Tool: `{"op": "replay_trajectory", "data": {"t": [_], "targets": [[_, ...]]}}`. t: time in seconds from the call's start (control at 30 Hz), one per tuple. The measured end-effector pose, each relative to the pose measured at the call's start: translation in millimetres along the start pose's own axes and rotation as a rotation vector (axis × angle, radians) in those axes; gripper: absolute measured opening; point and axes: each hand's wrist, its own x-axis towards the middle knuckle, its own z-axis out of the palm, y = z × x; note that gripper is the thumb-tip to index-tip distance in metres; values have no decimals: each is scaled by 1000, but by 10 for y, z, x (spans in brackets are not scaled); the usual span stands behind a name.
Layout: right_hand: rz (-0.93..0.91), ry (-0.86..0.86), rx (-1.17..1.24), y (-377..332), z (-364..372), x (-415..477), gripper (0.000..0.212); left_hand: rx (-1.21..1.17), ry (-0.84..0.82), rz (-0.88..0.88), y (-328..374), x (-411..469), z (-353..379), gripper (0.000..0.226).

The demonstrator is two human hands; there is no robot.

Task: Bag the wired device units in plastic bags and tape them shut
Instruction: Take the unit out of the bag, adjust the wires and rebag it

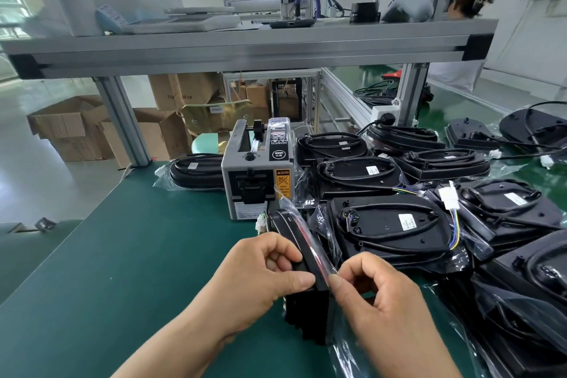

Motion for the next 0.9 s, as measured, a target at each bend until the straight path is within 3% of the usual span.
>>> {"op": "replay_trajectory", "data": {"t": [0.17, 0.33, 0.47, 0.67, 0.9], "targets": [[-64, -1, -251, -210, 14, 415, 39, 29, -11, 6, 49, 13, 35, 28], [-74, -85, -572, -315, 351, 981, 27, 57, -55, 26, 61, 30, 22, 29], [-75, -65, -610, -206, 434, 1056, 24, 35, -116, 11, 34, 117, -149, 18], [-85, 16, -573, -145, 396, 989, 25, -457, 391, -219, -96, 841, -423, 13], [-89, 47, -649, -192, 418, 965, 28, -688, 492, -446, -171, 1359, -354, 21]]}}
